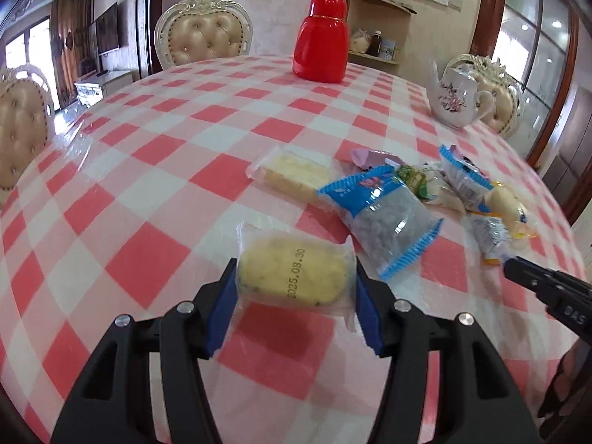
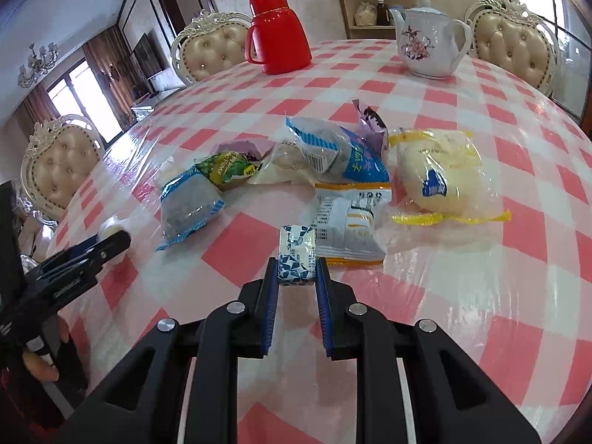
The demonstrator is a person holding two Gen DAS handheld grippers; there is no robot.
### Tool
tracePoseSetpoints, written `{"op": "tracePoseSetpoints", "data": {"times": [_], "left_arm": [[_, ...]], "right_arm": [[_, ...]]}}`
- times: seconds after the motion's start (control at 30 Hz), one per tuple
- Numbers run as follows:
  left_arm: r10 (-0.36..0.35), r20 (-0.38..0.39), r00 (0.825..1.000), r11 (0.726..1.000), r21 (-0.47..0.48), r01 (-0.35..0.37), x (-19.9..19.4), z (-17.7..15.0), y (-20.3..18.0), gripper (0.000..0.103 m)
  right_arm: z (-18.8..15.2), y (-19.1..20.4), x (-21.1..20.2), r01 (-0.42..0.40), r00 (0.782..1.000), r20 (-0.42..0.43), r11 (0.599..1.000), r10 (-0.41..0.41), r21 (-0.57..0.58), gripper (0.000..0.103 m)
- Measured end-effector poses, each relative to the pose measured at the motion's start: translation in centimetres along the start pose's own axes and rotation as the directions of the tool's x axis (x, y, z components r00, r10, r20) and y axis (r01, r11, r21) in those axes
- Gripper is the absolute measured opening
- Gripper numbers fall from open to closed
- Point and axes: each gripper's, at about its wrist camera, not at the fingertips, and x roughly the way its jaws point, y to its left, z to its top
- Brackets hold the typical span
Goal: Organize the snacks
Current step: 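Lift the yellow cake bag and blue-white candy up from the table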
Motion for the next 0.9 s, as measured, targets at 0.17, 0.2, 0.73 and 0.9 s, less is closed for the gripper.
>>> {"op": "tracePoseSetpoints", "data": {"times": [0.17, 0.2, 0.73, 0.9], "left_arm": [[-0.023, 0.020, 1.000, 1.000, -0.014, 0.024, -1.3, -1.2, -0.6, 0.058], [-0.027, 0.022, 0.999, 0.999, -0.016, 0.028, -1.5, -1.4, -0.7, 0.058], [-0.049, 0.064, 0.997, 0.999, 0.016, 0.048, -5.4, -5.2, -2.8, 0.058], [-0.061, 0.066, 0.996, 0.997, 0.040, 0.059, -6.7, -6.5, -3.4, 0.058]], "right_arm": [[-1.6, 0.7, -1.2, -0.016, 1.000, 0.018, 1.000, 0.016, 0.005, 0.020], [-1.9, 0.9, -1.4, -0.017, 1.000, 0.020, 1.000, 0.017, 0.005, 0.020], [-7.4, 2.2, -7.1, -0.054, 0.992, 0.113, 0.997, 0.047, 0.063, 0.020], [-9.6, 3.0, -8.4, -0.056, 0.992, 0.116, 0.997, 0.048, 0.062, 0.020]]}}
